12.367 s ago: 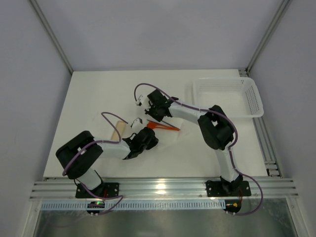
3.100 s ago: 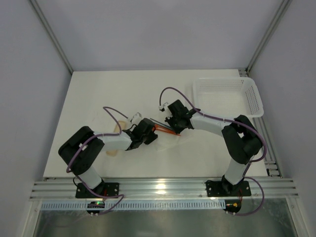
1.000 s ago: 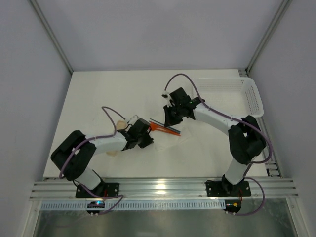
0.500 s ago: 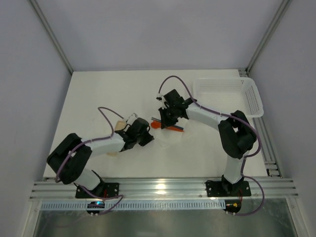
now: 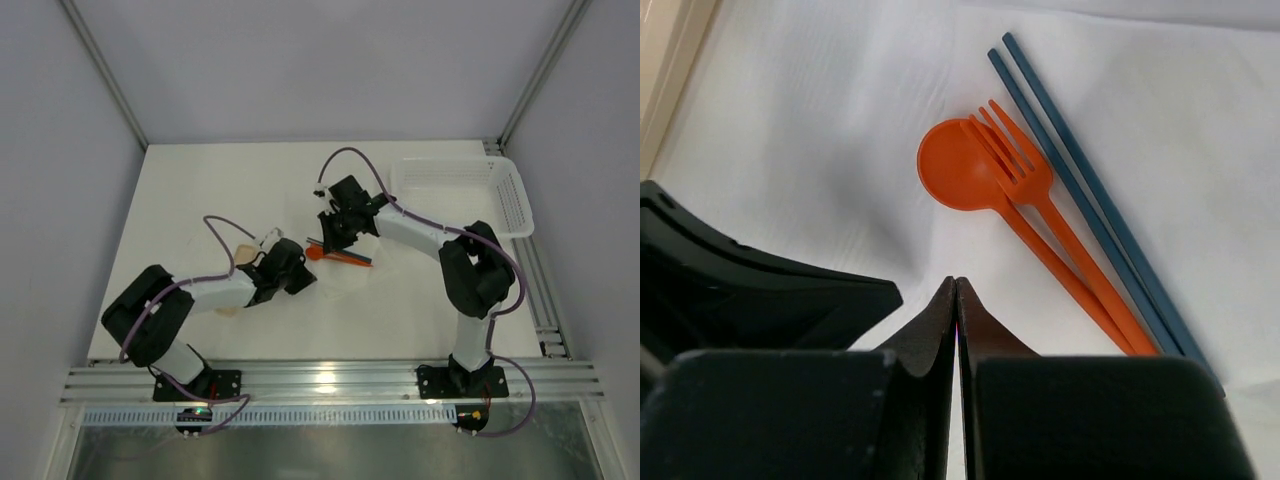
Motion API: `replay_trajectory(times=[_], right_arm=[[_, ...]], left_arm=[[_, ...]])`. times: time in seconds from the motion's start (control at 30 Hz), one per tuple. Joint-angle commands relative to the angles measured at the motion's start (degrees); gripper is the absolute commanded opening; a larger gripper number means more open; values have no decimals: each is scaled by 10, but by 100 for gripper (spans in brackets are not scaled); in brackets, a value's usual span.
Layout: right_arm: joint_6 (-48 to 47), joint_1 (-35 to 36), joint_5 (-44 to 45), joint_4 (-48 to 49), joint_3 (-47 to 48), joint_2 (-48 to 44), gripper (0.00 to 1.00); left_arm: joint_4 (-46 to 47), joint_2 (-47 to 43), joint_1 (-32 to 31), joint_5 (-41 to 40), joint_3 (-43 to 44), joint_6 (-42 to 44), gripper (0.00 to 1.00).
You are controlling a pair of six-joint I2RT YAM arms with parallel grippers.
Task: Place the utensils on the paper napkin and roll it up
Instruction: Adjust the utensils on the napkin.
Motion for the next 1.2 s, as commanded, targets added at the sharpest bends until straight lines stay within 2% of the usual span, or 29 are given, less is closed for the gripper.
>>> replay_trajectory(times=[0.0, 0.23, 0.8, 1.17], right_arm=[[-15, -2, 13, -4, 42, 10, 4], [-22, -4, 9, -6, 43, 27, 4], [-17, 7, 12, 0, 50, 59, 4], [-20, 12, 27, 12, 42, 72, 3]], left_arm=[[104, 27, 1, 18, -1, -24, 0], [138, 51, 1, 19, -8, -25, 0], [48, 79, 2, 16, 8, -50, 0], [41, 76, 3, 17, 5, -54, 0]])
